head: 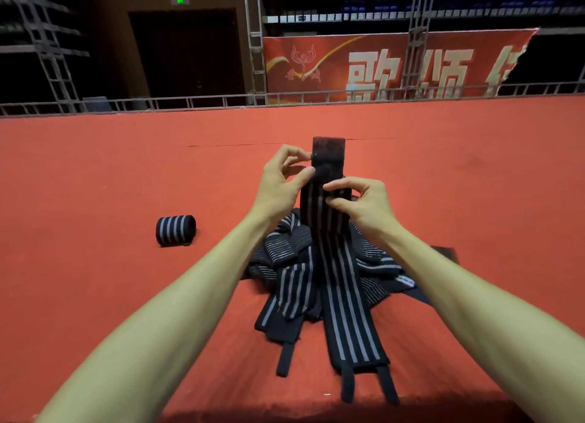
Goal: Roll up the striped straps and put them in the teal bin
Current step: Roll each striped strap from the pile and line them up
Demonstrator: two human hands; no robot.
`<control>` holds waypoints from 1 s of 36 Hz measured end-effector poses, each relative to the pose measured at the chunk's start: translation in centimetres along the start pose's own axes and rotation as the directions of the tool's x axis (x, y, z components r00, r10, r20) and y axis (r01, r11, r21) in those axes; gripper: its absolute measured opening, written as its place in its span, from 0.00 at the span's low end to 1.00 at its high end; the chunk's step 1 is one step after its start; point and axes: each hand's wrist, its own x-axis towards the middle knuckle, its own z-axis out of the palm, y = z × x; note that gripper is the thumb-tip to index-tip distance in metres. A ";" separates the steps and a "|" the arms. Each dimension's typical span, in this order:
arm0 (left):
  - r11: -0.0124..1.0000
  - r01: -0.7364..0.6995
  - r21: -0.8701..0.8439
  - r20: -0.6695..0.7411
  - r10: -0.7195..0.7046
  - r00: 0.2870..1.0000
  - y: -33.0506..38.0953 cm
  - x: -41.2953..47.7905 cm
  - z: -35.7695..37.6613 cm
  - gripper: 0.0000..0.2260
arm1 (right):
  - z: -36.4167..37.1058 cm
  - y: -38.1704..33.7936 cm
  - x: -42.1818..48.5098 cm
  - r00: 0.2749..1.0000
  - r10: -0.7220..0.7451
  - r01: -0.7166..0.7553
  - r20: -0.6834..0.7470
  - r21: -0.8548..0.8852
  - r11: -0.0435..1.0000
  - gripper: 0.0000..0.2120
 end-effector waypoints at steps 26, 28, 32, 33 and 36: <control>0.998 0.024 0.054 -0.087 -0.019 0.996 -7.6 1.6 2.7 0.15 | -0.2 5.8 4.0 0.992 -0.061 0.063 -0.111 0.011 0.998 0.11; 0.999 0.042 0.031 -0.097 -0.039 0.995 -8.0 1.9 2.5 0.14 | 0.1 6.3 4.1 0.994 -0.042 0.047 -0.105 0.050 0.998 0.12; 0.999 0.045 0.022 -0.140 -0.041 0.989 -9.6 2.3 2.5 0.12 | 0.5 7.5 4.5 0.997 -0.012 0.020 -0.082 0.089 0.996 0.12; 0.999 0.044 0.029 -0.146 -0.039 0.989 -10.2 2.4 2.4 0.12 | 0.6 7.8 4.7 0.997 -0.006 0.012 -0.073 0.089 0.996 0.12; 0.997 0.040 0.066 -0.142 -0.030 0.989 -11.4 2.6 2.3 0.13 | 0.5 8.9 5.3 0.998 0.021 -0.016 -0.062 0.085 0.996 0.12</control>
